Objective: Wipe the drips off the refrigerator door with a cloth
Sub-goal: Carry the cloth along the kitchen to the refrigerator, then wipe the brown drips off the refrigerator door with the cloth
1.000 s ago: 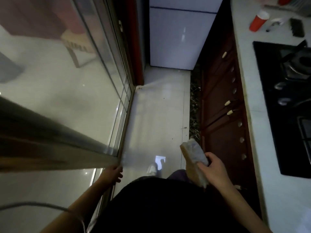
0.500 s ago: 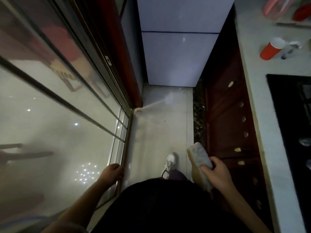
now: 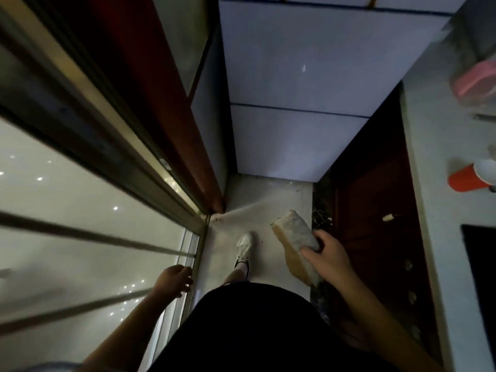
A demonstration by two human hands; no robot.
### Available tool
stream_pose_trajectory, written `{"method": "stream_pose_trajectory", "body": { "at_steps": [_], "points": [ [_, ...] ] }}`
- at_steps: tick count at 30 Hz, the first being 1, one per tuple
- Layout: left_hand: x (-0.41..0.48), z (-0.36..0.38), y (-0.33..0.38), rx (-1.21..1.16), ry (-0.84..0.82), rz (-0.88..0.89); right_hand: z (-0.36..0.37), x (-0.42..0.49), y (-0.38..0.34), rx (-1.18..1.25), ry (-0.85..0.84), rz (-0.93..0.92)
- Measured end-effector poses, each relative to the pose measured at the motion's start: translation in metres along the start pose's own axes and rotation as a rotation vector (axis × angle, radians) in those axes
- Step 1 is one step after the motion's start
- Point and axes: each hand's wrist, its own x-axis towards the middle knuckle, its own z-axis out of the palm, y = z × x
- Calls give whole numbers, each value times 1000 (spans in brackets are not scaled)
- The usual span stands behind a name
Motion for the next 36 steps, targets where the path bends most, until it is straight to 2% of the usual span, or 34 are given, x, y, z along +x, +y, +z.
{"method": "stream_pose_trajectory", "body": {
  "at_steps": [4,11,15,20,24,28,33,36],
  "points": [
    [55,0,96,97,-79,79,-22,44,-19,14,74,93],
    [103,-2,263,263,-189,318,-64,98,-56,76,193,101],
    [105,-8,324,251,-180,399,-92,124,-91,146,218,65],
    [46,-25,414,290,-82,690,-153,144,-166,277,237,-132],
    [-22,-54,487,284,76,926,-226,143,-254,275,286,-413],
    [-84,-93,560,297,327,1158,-304,116,-354,242,345,-701],
    [-163,-153,645,355,679,1338,-384,73,-461,213,470,-959],
    [-206,-183,686,377,830,1423,-416,57,-509,143,554,-1076]
  ]
}}
